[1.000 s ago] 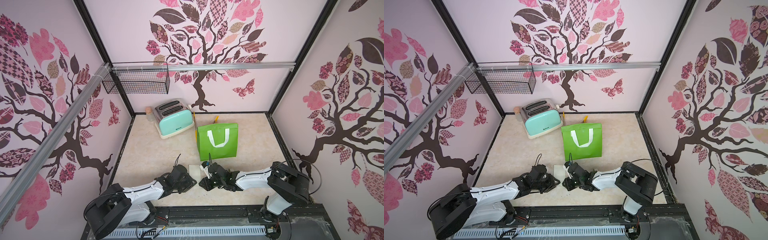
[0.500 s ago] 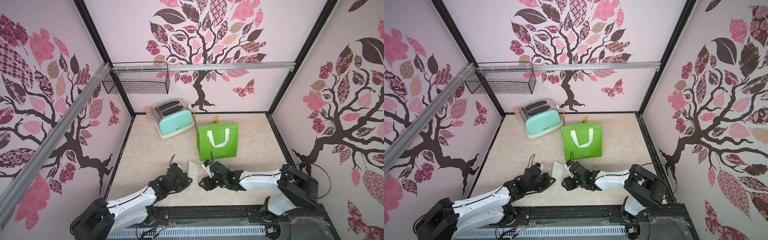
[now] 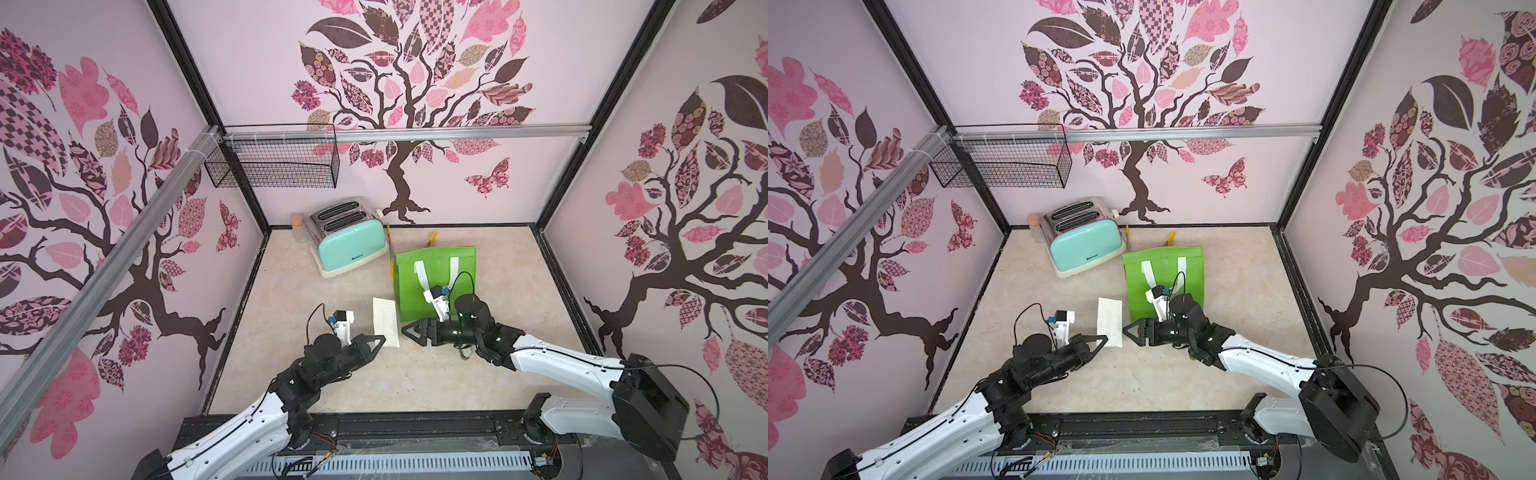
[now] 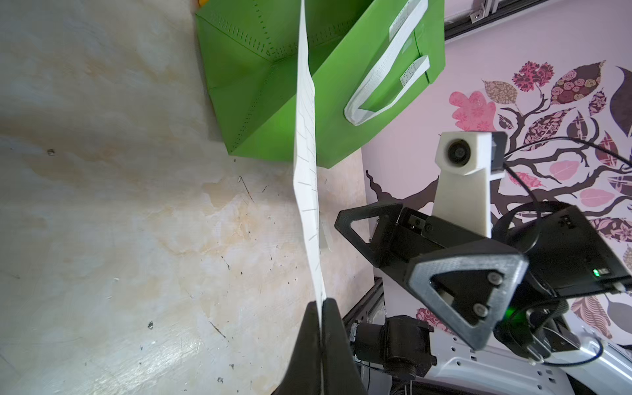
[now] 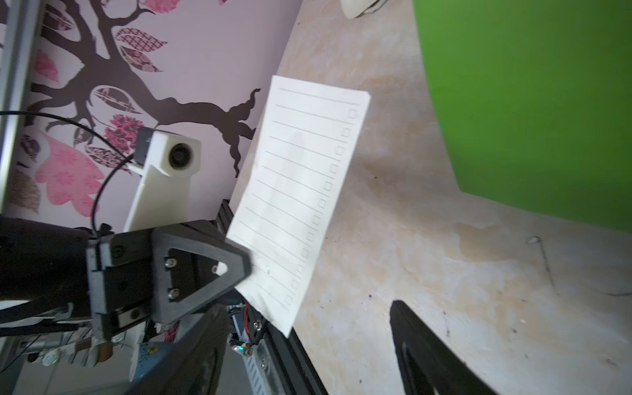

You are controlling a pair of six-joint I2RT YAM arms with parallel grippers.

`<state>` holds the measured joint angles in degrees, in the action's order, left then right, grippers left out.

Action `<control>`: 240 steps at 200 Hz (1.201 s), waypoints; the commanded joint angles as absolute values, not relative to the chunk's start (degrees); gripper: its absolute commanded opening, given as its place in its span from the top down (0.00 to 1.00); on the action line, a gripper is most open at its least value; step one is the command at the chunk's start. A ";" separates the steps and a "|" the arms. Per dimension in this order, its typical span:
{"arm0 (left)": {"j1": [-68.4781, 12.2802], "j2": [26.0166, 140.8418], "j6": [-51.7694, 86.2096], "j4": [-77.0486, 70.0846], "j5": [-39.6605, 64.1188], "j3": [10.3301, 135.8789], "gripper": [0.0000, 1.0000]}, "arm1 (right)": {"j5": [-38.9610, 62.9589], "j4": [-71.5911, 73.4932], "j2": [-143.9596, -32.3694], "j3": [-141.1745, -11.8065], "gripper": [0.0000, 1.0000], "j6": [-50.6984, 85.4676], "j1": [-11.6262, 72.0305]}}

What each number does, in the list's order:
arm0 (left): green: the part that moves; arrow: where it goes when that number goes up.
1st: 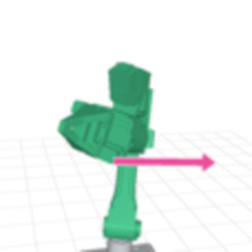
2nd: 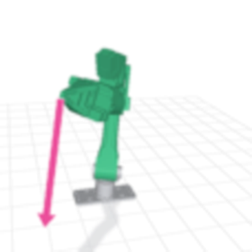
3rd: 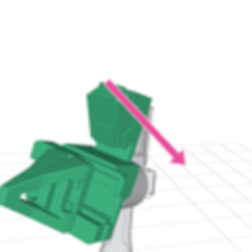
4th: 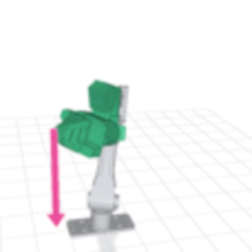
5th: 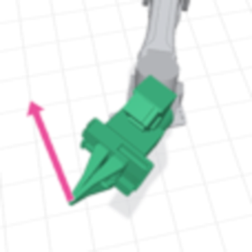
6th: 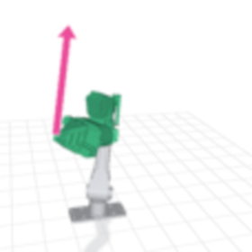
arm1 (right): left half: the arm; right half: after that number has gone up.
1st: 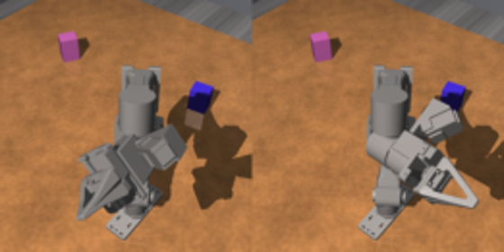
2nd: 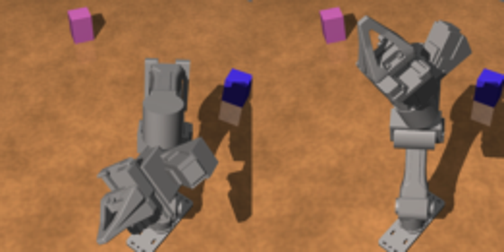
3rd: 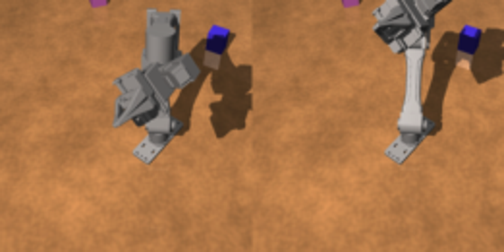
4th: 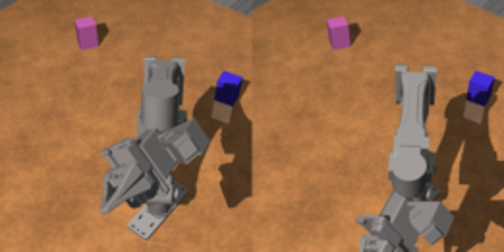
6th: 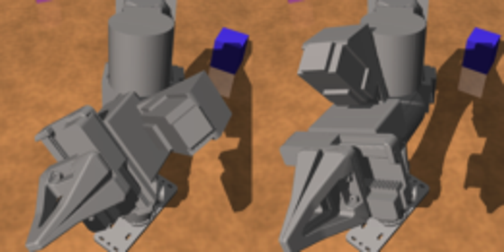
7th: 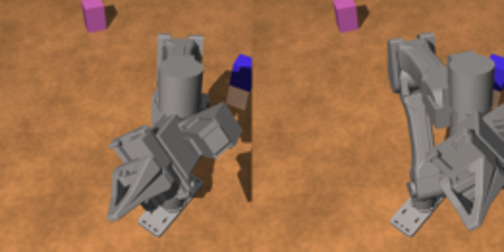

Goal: Staple the receipts to the bags
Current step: Pick up the receipt from the center of the board.

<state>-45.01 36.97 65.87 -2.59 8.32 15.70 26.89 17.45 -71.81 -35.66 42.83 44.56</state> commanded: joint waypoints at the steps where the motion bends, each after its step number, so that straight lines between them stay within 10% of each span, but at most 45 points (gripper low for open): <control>1: -44.84 38.14 63.79 -6.21 12.10 18.74 1.00 | 31.27 23.09 -74.31 -38.20 0.26 47.16 44.58; 65: -44.90 37.43 63.70 -8.10 15.22 19.99 1.00 | 33.38 30.65 -78.56 -37.68 0.31 53.14 42.84; 131: -44.84 38.78 64.04 -10.12 16.27 19.73 1.00 | 34.28 37.68 -79.04 -37.09 1.00 56.29 41.86; 144: -44.44 39.42 63.31 -9.67 16.32 20.65 1.00 | 33.50 35.35 -77.87 -37.22 1.00 54.50 41.10; 194: -33.60 42.63 55.46 3.78 22.77 30.38 0.31 | 33.46 23.33 -72.35 -39.23 1.00 39.93 34.55; 240: -23.46 53.15 40.43 12.76 25.30 44.12 0.23 | 43.94 18.04 -73.73 -42.67 1.00 32.40 22.82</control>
<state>-27.46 48.97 50.68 7.38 22.79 38.63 37.34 22.65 -74.04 -38.94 39.29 27.44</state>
